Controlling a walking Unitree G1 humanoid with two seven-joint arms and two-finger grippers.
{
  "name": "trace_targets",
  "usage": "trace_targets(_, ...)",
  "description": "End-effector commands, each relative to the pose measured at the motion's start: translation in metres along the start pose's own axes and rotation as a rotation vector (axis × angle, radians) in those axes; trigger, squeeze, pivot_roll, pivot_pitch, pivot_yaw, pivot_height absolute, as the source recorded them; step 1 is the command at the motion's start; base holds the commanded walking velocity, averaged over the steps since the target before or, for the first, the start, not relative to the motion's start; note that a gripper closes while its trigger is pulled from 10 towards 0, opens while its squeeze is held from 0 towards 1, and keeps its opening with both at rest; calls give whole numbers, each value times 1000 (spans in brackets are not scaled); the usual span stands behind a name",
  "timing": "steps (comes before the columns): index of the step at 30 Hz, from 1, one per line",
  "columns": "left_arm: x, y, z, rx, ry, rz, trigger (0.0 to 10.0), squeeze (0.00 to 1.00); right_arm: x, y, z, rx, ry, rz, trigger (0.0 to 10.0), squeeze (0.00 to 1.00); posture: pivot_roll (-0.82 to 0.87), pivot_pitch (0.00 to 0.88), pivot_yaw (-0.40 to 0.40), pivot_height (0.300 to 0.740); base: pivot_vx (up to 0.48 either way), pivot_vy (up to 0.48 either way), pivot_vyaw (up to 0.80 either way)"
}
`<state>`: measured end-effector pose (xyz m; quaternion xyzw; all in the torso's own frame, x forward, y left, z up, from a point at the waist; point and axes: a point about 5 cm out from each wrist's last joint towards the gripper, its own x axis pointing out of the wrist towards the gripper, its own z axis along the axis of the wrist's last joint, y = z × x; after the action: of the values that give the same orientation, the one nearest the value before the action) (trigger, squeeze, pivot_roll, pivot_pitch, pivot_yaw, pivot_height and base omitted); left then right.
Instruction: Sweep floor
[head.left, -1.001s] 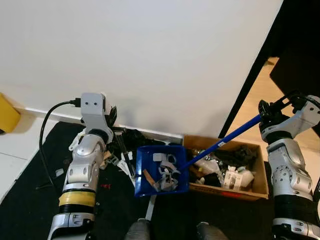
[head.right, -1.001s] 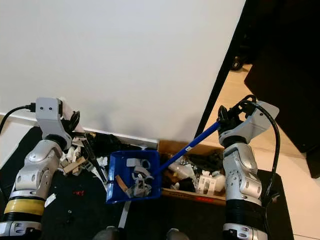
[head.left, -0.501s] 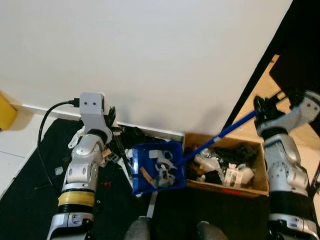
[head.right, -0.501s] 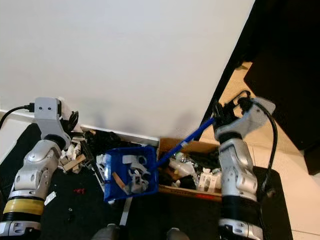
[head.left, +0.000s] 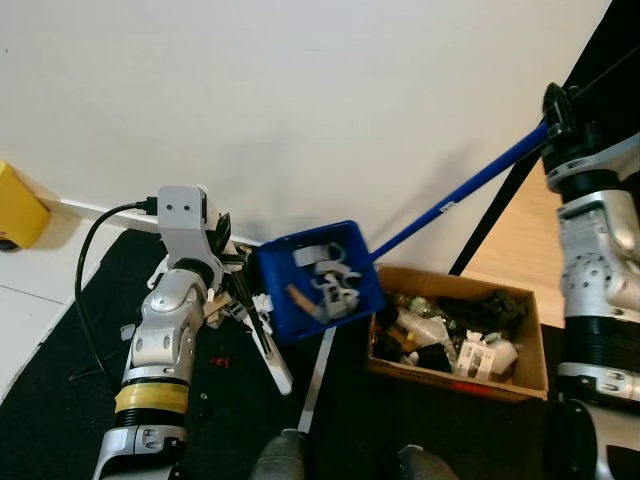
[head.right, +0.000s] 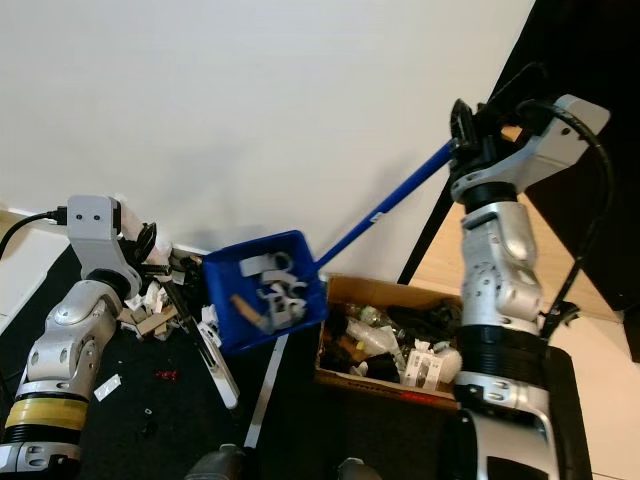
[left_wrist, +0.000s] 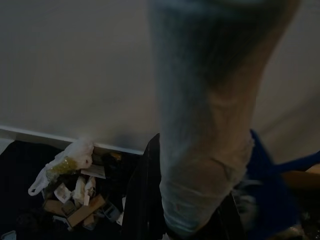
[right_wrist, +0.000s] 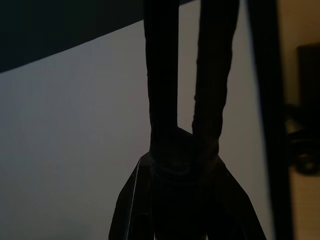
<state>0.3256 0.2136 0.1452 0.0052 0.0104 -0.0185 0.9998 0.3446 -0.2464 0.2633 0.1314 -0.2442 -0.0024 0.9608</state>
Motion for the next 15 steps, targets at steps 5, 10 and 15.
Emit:
trace_targets(5,1,-3,1,11,2,-30,10000,0,0,-38,26,-129,-100,-122,10000,0,74,115,40,740,0,0,0)
trace_targets(10,2,-3,1,12,3,-37,10000,0,3,-41,37,-248,-144,-131,10000,0,77,112,44,740,0,0,0)
trace_targets(15,1,-4,0,14,5,-43,10000,0,5,-37,46,-371,-195,-126,10000,0,80,110,45,740,0,0,0)
